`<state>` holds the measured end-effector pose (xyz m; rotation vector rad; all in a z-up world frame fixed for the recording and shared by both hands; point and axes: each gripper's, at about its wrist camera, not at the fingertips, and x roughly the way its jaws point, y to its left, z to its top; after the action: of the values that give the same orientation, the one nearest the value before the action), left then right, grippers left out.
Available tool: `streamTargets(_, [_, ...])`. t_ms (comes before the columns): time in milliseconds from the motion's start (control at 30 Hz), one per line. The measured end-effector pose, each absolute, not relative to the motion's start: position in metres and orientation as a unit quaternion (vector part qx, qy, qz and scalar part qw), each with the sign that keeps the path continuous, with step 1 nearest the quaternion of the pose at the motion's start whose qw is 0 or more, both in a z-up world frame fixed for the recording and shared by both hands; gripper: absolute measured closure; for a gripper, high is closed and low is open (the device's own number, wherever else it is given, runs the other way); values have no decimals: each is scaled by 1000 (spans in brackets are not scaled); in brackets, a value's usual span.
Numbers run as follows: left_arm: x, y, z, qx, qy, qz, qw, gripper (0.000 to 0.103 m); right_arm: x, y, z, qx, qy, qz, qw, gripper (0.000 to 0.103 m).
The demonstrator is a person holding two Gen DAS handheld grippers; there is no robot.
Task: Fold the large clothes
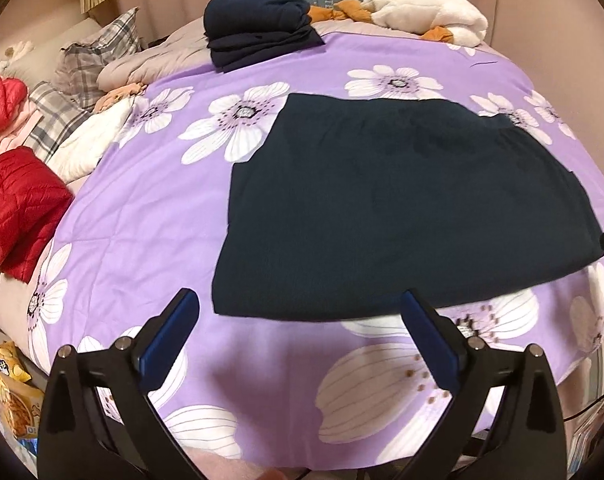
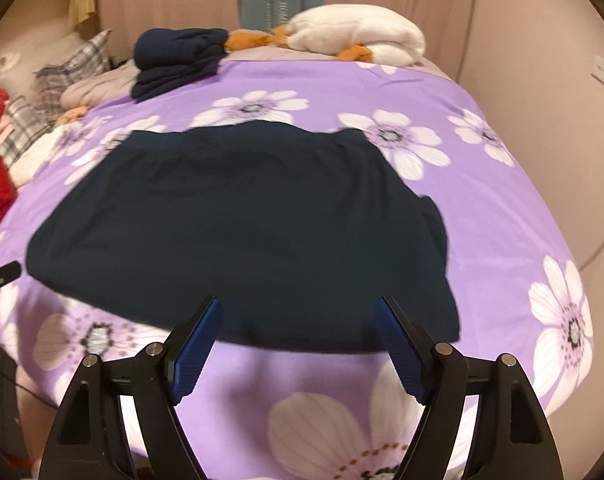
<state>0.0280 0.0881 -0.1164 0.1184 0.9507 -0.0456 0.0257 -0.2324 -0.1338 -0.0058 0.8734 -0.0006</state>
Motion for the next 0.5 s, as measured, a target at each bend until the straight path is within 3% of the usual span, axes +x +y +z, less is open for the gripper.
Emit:
streamTargets(300, [30,74,-93,41,464,-14,885,1,29,-217,-114,-2,413,21,911,15])
streamTargets(400, [27,63,-80,59,455,-8,888,1,30,-215,-108,-2,413,23,910,4])
streamTargets(500, [26,58,-68,46,456,-29,888,1,30,-212,-101,-2,410,29,911,4])
